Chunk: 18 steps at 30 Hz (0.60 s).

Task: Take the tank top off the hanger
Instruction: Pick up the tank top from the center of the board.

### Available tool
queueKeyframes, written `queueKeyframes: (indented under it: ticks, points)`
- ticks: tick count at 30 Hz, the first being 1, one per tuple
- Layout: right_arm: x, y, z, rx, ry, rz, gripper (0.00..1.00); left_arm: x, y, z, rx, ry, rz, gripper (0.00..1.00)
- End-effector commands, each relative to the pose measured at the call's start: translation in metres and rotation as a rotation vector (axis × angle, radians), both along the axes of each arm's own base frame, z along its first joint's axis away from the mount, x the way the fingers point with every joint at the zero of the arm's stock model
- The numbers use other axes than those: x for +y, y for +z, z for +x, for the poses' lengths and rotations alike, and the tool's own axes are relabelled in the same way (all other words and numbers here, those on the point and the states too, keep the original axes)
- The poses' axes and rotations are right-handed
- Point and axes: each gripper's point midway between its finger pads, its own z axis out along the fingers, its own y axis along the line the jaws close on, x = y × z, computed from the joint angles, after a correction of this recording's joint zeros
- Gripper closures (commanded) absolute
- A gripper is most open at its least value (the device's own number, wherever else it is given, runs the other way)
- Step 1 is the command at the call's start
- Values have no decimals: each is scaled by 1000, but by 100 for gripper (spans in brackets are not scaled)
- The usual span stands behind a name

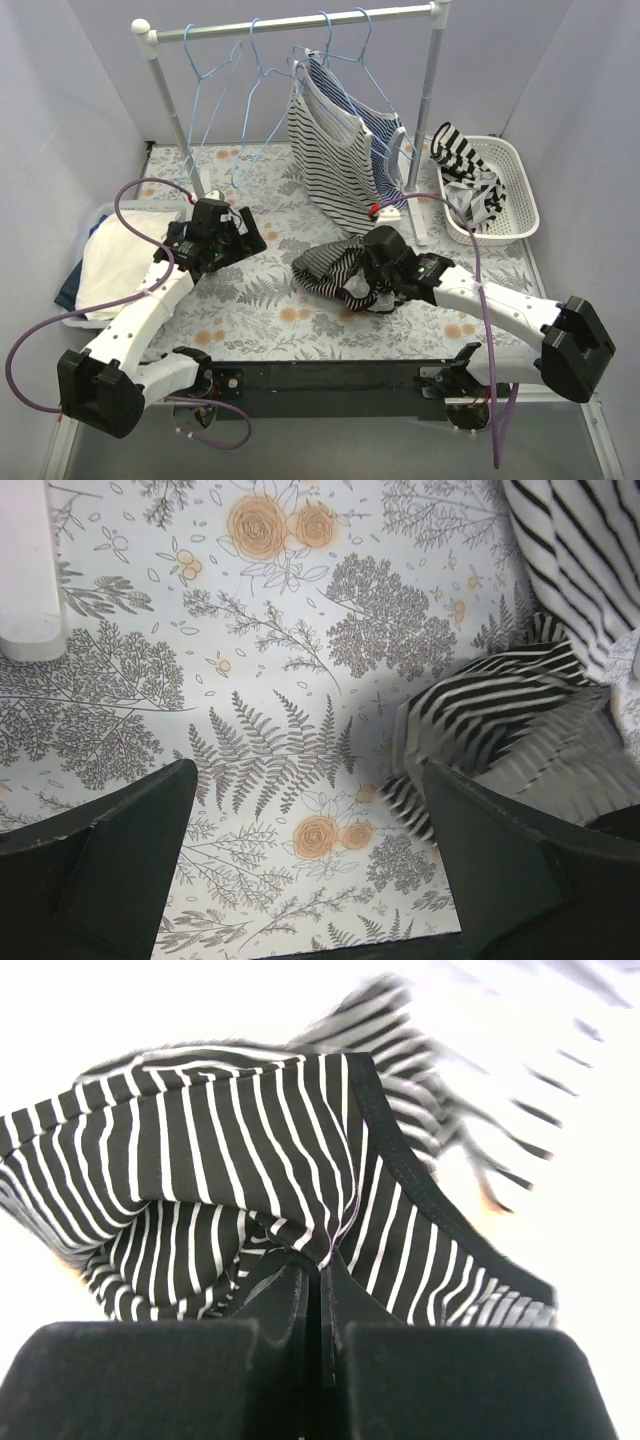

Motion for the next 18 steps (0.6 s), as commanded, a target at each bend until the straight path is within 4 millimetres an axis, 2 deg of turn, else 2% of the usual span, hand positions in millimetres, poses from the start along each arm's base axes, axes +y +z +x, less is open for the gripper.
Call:
queueKeyframes:
  ticks: [1,2,3,5,9,12,16,18]
  points:
    - [-72,39,35,-170,-346,-55,99,-15,-7,-8,12,-78,-29,2]
    - [-79,54,39,-215,-374,-51,99,-16,-7,-9,10,-84,-29,2]
    - [-90,79,44,-281,-421,-31,99,-17,-9,-10,14,-86,-27,2]
    - [-110,102,53,-344,-495,-44,99,-20,-12,-12,24,-97,-36,2]
    - [-132,159,61,-462,-592,-10,99,-34,-12,-12,24,-135,-69,2]
    - [-151,178,58,-517,-677,-10,99,-41,-14,-13,28,-157,-64,2]
    - [-186,179,64,-541,-819,-69,99,-46,-15,-12,28,-173,-69,2]
    - [-191,172,71,-529,-841,-89,99,-49,-13,-10,23,-182,-67,2]
